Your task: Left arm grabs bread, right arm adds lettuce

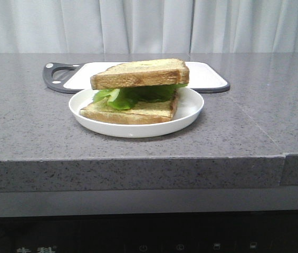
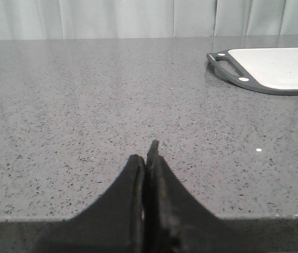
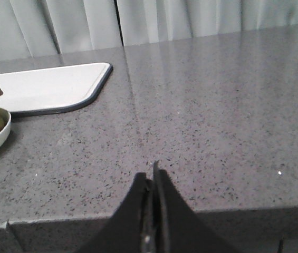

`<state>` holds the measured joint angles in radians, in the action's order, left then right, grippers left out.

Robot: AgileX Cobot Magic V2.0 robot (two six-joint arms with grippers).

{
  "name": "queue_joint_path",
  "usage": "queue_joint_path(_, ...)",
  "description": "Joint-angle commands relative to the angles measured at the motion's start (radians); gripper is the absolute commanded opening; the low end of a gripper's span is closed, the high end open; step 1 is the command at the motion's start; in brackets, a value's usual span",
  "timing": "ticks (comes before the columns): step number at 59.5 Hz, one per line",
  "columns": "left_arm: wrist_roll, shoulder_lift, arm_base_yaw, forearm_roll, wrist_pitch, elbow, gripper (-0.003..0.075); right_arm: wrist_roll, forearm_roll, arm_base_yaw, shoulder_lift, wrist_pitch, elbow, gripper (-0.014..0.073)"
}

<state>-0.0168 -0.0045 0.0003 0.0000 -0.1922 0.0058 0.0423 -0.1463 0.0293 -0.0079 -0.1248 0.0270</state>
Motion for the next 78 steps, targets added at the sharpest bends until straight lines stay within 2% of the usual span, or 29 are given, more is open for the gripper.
queue_joint_path(1, 0.011, -0.018, 0.0, -0.006, 0.086, 0.002, -0.002, -0.003, 0.014, -0.005, -0.024, 0.055, -0.002, -0.007)
queue_joint_path(78, 0.011, -0.018, 0.0, -0.006, 0.086, 0.002, -0.002, -0.003, 0.014, -0.005, -0.023, 0.041, -0.003, -0.007)
